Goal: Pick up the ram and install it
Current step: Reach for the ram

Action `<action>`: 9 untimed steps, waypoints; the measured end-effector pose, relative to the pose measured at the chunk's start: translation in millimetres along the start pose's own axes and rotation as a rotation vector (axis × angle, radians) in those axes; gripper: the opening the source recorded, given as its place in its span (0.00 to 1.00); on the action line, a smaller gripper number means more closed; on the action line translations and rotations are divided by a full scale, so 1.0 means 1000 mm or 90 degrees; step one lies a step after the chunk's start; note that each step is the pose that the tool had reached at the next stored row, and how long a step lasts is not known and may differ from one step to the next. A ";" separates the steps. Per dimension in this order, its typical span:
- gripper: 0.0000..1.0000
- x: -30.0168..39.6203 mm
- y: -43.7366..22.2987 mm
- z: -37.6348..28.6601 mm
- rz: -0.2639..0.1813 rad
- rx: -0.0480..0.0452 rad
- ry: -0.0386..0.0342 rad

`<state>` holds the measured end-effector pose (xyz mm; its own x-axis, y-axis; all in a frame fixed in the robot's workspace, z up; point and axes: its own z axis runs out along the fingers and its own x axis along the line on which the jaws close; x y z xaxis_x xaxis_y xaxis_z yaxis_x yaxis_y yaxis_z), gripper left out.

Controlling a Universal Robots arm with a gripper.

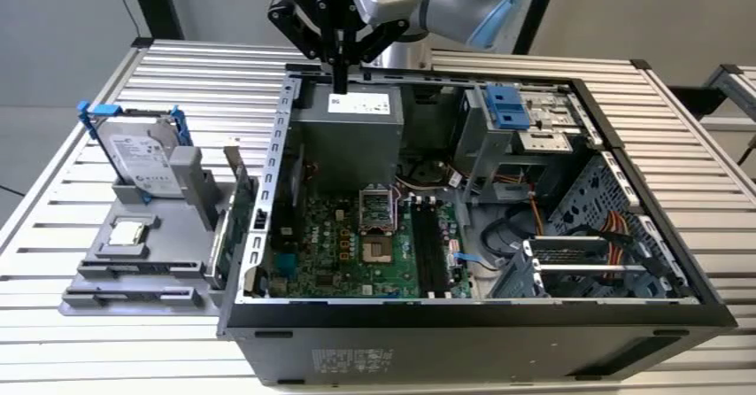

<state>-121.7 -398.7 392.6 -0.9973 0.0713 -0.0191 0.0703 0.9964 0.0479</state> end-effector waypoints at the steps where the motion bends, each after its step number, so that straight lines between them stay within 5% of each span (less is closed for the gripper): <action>1: 0.00 0.0009 -0.0001 -0.0001 0.000 0.0001 0.0000; 9: 0.00 0.0068 -0.0005 -0.0002 0.000 0.0000 0.0001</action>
<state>-128.5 -398.8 392.6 -0.9973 0.0711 -0.0191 0.0701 0.9964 0.0479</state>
